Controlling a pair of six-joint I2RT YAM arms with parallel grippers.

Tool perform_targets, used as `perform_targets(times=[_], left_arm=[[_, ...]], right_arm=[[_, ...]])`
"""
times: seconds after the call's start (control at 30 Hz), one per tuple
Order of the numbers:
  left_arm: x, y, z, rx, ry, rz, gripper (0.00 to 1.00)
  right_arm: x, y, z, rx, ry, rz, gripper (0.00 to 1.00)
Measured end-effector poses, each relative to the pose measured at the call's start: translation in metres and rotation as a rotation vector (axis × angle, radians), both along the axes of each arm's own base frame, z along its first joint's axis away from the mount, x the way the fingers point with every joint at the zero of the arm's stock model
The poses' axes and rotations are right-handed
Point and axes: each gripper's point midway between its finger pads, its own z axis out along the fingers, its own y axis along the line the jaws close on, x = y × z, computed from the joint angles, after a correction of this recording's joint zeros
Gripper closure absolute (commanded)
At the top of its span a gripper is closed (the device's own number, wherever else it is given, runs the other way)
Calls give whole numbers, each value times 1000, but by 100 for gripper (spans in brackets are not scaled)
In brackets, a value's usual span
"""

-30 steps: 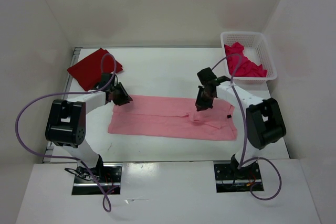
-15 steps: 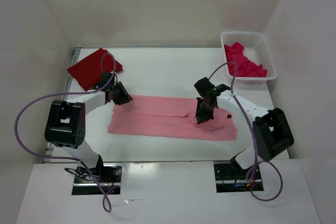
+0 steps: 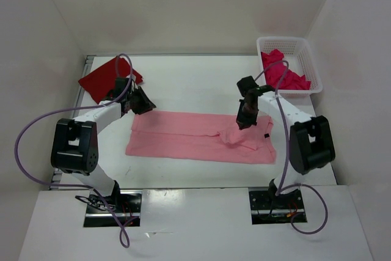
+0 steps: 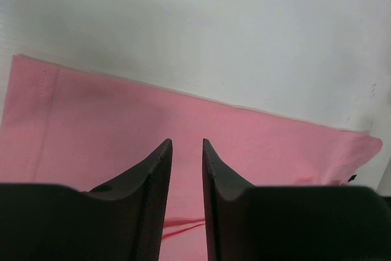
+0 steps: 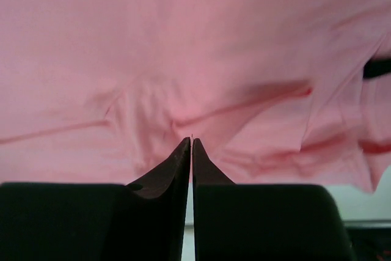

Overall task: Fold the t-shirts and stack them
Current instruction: Fold the other side of the tshirt into a rectangle

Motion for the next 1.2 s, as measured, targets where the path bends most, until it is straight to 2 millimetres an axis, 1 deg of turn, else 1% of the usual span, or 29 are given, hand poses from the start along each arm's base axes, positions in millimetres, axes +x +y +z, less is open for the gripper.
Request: perform_targets(times=[0.07, 0.17, 0.2, 0.27, 0.4, 0.5, 0.63, 0.7, 0.73, 0.8, 0.87, 0.97, 1.03, 1.07, 1.1, 1.13, 1.2], left_arm=[[0, -1, 0, -3, 1, -3, 66], [0, -2, 1, -10, -2, -7, 66], [-1, -2, 1, -13, -3, -8, 66], [-4, -4, 0, -22, 0, -12, 66], [-8, -6, 1, -43, 4, -8, 66], [-9, -7, 6, -48, -8, -11, 65], [-8, -7, 20, -51, -43, -13, 64], [-8, -7, 29, -53, -68, -14, 64], [-7, -7, 32, -54, -80, -14, 64], [-6, -8, 37, -59, -99, -18, 63], [-5, -9, 39, -63, -107, -22, 63], [-5, -10, 40, -68, -108, -27, 63], [-5, -11, 40, -73, -109, -31, 63], [-5, -11, 41, -75, -109, -34, 63], [-6, -12, 41, -78, -110, -38, 63], [-6, -13, 41, -81, -109, -40, 63], [-6, -13, 41, -84, -108, -44, 63]], right_arm=[[9, -7, -18, -58, 24, -2, 98], [6, -18, -48, -142, 99, -6, 99], [3, -22, -54, -161, 117, -8, 99], [-1, -27, -59, -187, 132, -14, 99], [-5, -28, -58, -199, 142, -23, 99], [-18, -21, -57, -202, 179, 0, 99], [-47, -5, -54, -190, 256, 73, 98], [-68, 1, -51, -181, 297, 100, 98], [-78, 3, -47, -172, 317, 109, 95], [-93, 9, -37, -140, 334, 120, 95], [-98, 15, -25, -104, 318, 120, 94], [-96, 16, -11, -67, 273, 102, 94], [-84, 9, -6, -55, 244, 56, 94], [-74, 3, -5, -47, 226, 17, 94], [-63, -6, -6, -49, 207, -28, 97], [-53, -15, -10, -61, 194, -66, 97], [-40, -33, -21, -108, 187, -131, 98]])
